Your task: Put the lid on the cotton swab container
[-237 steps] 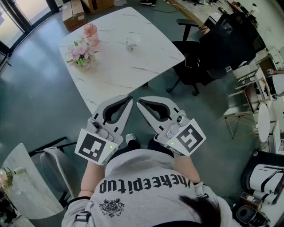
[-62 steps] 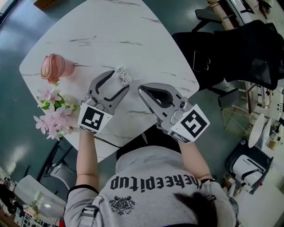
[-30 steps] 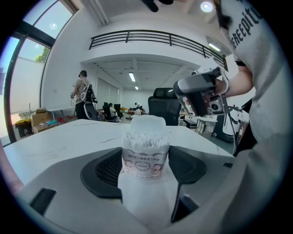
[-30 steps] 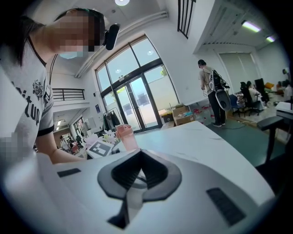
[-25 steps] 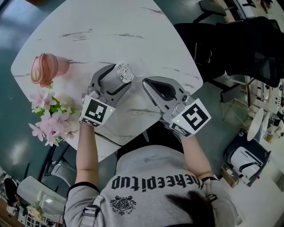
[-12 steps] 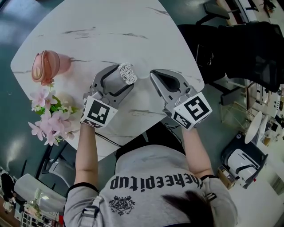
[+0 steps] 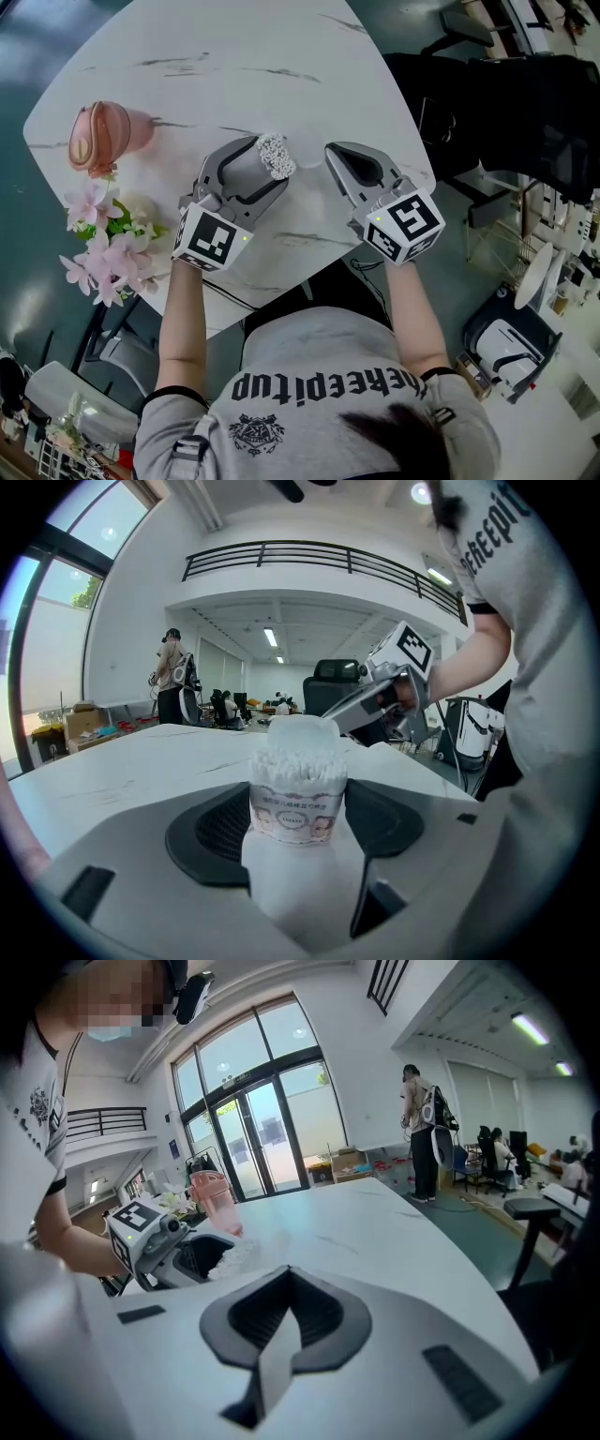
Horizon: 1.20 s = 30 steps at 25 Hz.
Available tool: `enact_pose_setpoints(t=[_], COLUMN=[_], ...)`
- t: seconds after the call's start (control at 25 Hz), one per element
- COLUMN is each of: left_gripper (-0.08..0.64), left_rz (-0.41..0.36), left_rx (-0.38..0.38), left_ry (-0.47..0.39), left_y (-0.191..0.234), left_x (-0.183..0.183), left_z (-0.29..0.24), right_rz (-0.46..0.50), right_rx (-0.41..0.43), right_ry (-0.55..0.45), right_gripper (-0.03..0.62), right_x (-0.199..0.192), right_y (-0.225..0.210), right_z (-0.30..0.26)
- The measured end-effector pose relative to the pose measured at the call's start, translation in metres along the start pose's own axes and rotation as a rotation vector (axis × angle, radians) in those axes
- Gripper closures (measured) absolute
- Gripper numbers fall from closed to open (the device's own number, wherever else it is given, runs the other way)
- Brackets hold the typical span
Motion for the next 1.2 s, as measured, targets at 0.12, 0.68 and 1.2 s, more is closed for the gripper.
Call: enact_pose_setpoints(t=[0.12,0.68,1.2], left_gripper=[0.236,0.236,0.236], left_rz=[0.0,-0.005,-0.006], left_rx=[0.0,0.002,0.004], left_ry=[0.0,0.003,0.002], left_y=[0.0,-0.001,-0.001], left_x=[0.001,0.0,0.0], left_z=[0.0,-0.001,-0.001], right_rz=[-0.005,0.012,0.023], right_rx=[0.003,0.098,0.172], right_ry=[0.001,-0.011,-0.026], right_gripper=[0.581,0.581,0.581], right_x=[0.0,0.009,0.019], right_y=[-0.001,0.023,0.042], right_z=[-0.001,-0.015,-0.027])
Point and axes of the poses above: the fingertips, and each gripper's own axes: z backward along the fingers, y to its left, x out of its top, the point moved 4 cm from there along z, backward along the fingers, and after that the axes turned 13 degrees about -y, right-handed, at the moved point
